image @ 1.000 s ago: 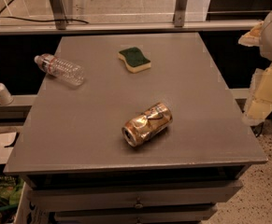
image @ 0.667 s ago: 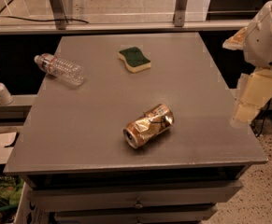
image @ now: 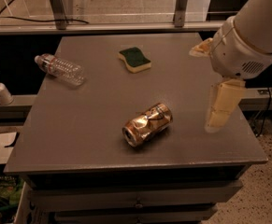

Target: Place orange can upright

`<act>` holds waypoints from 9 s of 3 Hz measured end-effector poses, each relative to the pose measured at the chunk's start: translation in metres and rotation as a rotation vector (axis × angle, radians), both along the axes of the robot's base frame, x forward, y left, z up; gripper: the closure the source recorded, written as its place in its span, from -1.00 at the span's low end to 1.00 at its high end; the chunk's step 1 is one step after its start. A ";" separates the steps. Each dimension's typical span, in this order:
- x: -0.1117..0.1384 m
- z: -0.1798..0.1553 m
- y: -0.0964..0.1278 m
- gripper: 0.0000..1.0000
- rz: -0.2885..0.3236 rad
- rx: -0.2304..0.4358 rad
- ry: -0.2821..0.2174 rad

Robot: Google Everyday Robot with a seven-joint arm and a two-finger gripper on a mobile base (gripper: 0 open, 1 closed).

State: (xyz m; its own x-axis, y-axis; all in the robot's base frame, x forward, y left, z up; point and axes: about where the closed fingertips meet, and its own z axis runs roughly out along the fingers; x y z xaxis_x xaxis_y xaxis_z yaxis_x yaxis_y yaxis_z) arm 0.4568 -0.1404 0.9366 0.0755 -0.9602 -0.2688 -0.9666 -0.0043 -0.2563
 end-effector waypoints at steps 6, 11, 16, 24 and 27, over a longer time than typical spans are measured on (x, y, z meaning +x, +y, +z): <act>-0.013 -0.108 0.115 -1.00 0.370 -0.102 -0.009; 0.009 -0.114 0.110 0.72 0.301 -0.183 -0.003; 0.068 -0.028 0.074 1.00 -0.005 0.519 0.266; 0.078 -0.045 0.027 1.00 -0.043 1.154 0.113; 0.074 -0.075 0.030 0.43 -0.111 1.215 0.151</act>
Offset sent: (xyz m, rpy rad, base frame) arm -0.0223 0.0930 -0.0595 0.0521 -0.0149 0.4297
